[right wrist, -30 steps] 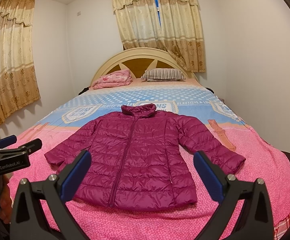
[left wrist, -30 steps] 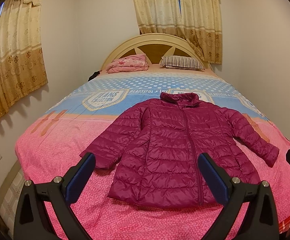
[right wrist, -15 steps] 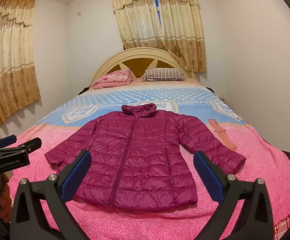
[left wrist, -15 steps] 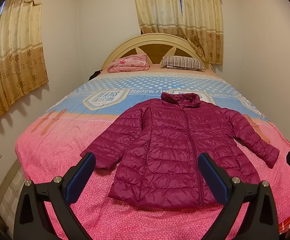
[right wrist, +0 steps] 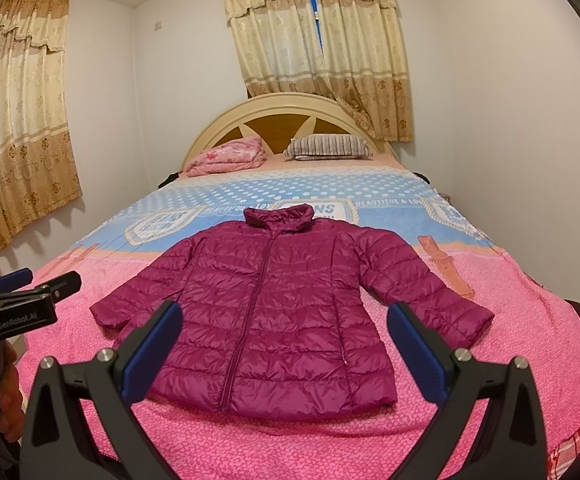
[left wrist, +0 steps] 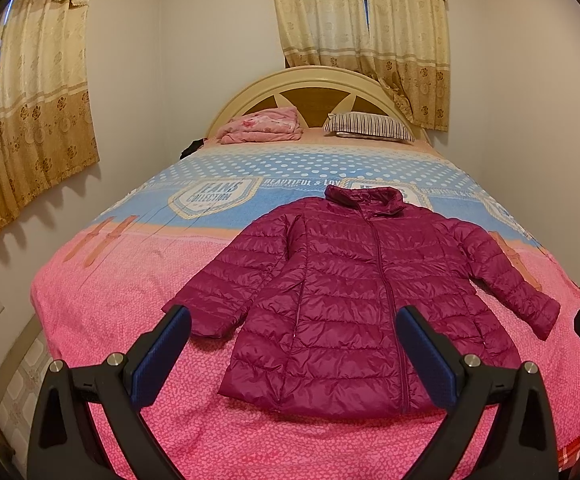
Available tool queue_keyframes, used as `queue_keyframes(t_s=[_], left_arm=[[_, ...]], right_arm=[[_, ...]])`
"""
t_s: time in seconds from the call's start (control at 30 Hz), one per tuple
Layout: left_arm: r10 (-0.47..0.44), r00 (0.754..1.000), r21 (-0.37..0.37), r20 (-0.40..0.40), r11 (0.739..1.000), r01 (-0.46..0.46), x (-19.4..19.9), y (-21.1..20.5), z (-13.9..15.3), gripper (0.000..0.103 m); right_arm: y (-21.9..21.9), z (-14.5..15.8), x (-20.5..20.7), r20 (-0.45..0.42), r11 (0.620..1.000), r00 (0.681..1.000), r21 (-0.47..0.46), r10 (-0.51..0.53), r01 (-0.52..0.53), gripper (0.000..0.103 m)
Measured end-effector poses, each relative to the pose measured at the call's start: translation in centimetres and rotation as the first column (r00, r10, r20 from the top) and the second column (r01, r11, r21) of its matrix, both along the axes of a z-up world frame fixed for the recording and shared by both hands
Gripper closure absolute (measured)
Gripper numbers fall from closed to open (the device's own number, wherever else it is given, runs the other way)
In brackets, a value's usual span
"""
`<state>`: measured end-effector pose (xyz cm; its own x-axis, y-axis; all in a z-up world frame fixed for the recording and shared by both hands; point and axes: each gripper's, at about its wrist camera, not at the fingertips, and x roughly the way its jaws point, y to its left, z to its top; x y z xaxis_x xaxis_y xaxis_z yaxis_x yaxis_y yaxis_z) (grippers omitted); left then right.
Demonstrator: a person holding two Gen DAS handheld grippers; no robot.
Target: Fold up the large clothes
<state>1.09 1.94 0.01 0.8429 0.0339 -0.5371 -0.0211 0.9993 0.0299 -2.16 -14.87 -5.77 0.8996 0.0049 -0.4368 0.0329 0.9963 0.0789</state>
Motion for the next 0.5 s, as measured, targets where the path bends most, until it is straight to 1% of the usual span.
queue_keyframes(t_s=[0.33, 0.43, 0.5], left_arm=[[0.005, 1.0, 0.002, -0.004, 1.0, -0.005, 0.1, 0.1, -0.1, 0.001], [0.008, 1.0, 0.007, -0.003, 1.0, -0.008, 0.4, 0.1, -0.4, 0.001], [0.016, 1.0, 0.017, 0.001, 1.0, -0.016, 1.0, 0.1, -0.8, 0.001]], right_arm=[[0.1, -0.6, 0.0, -0.013, 1.0, 1.0, 0.003, 0.007, -0.006, 0.0], [-0.4, -1.0, 0.6, -0.023, 1.0, 1.0, 0.005, 0.01, -0.01, 0.0], [-1.3, -1.6, 1.3, -0.038, 1.0, 0.999, 0.007, -0.007, 0.007, 0.0]])
